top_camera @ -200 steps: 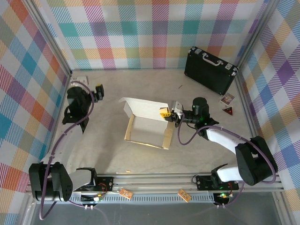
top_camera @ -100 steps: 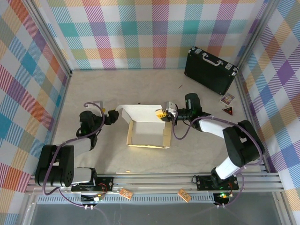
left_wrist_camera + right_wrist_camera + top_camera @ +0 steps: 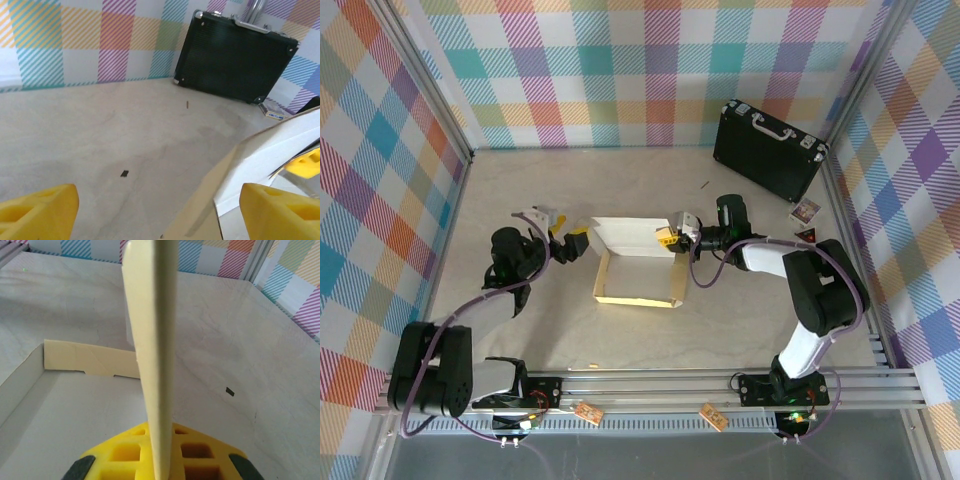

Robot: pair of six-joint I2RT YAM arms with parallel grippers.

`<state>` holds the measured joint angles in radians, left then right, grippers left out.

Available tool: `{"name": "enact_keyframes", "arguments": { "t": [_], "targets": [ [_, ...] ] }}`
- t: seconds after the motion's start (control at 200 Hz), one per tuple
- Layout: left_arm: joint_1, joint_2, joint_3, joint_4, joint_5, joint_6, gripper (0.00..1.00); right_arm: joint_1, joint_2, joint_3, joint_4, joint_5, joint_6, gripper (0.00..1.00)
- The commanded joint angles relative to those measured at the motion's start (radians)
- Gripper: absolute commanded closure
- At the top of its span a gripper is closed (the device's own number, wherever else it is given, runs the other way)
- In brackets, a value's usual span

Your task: Fold the paper box

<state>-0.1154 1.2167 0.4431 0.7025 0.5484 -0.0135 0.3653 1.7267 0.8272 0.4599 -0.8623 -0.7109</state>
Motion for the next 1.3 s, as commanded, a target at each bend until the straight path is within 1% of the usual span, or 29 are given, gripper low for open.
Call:
{"name": "enact_keyframes", "arguments": {
  "t": [0.0, 0.04, 0.09, 0.19, 0.255, 0.3, 0.395, 0.485, 0.535, 0.565, 0.62, 0.7, 0.78, 0.87, 0.925, 1.04, 1.09, 1.175, 1.24, 1.295],
  "targets": [
    [-0.012, -0.074, 0.093, -0.179, -0.007, 0.053, 0.16, -0.015, 0.016, 0.033, 0.025, -0.039, -0.058, 1.0],
    [-0.017, -0.1, 0.152, -0.307, -0.019, 0.08, 0.15, -0.02, 0.017, 0.035, 0.023, -0.041, -0.062, 1.0],
    [-0.023, -0.123, 0.237, -0.465, -0.067, 0.107, 0.14, -0.025, 0.016, 0.033, 0.022, -0.046, -0.072, 1.0],
    [-0.023, -0.149, 0.441, -0.787, -0.11, 0.189, 0.12, -0.035, 0.019, 0.031, 0.02, -0.06, -0.09, 1.0],
    [-0.023, -0.159, 0.56, -0.933, -0.101, 0.275, 0.11, -0.037, 0.025, 0.029, 0.014, -0.061, -0.107, 1.0],
    [-0.024, -0.16, 0.617, -1.036, -0.052, 0.373, 0.11, -0.038, 0.029, 0.031, 0.01, -0.065, -0.117, 1.0],
    [-0.032, -0.15, 0.665, -1.132, 0.12, 0.597, 0.1, -0.041, 0.037, 0.026, 0.005, -0.081, -0.147, 0.98],
    [-0.044, -0.1, 0.712, -1.188, 0.22, 0.773, 0.09, -0.042, 0.036, 0.024, -0.027, -0.084, -0.19, 0.97],
    [-0.044, -0.06, 0.732, -1.177, 0.244, 0.818, 0.1, -0.041, 0.035, 0.023, -0.038, -0.087, -0.204, 0.94],
    [-0.045, -0.029, 0.755, -1.199, 0.257, 0.863, 0.1, -0.042, 0.034, 0.022, -0.042, -0.087, -0.211, 0.94],
    [-0.054, 0.038, 0.819, -1.28, 0.278, 0.947, 0.11, -0.042, 0.033, 0.02, -0.044, -0.092, -0.217, 0.93],
    [-0.104, 0.119, 0.9, -1.411, 0.272, 1.055, 0.12, -0.042, 0.032, 0.018, -0.047, -0.1, -0.22, 0.92],
    [-0.152, 0.158, 0.911, -1.423, 0.234, 1.087, 0.12, -0.041, 0.035, 0.018, -0.046, -0.098, -0.223, 0.9],
    [-0.189, 0.172, 0.895, -1.395, 0.234, 1.093, 0.13, -0.042, 0.037, 0.017, -0.043, -0.097, -0.223, 0.88],
    [-0.224, 0.185, 0.887, -1.378, 0.187, 1.102, 0.13, -0.042, 0.036, 0.014, -0.043, -0.1, -0.223, 0.87],
    [-0.286, 0.213, 0.883, -1.362, 0.112, 1.144, 0.19, -0.042, 0.039, 0.011, -0.04, -0.098, -0.225, 0.86],
    [-0.308, 0.222, 0.883, -1.347, 0.067, 1.149, 0.25, -0.041, 0.037, 0.01, -0.039, -0.097, -0.226, 0.86],
    [-0.339, 0.243, 0.876, -1.336, 0.024, 1.187, 0.3, -0.043, 0.039, 0.002, -0.03, -0.093, -0.223, 0.85],
    [-0.353, 0.256, 0.873, -1.311, -0.031, 1.186, 0.39, -0.042, 0.04, 0.0, -0.028, -0.093, -0.225, 0.84],
    [-0.365, 0.264, 0.867, -1.309, -0.05, 1.208, 0.41, -0.042, 0.042, -0.003, -0.023, -0.093, -0.224, 0.84]
  ]
}}
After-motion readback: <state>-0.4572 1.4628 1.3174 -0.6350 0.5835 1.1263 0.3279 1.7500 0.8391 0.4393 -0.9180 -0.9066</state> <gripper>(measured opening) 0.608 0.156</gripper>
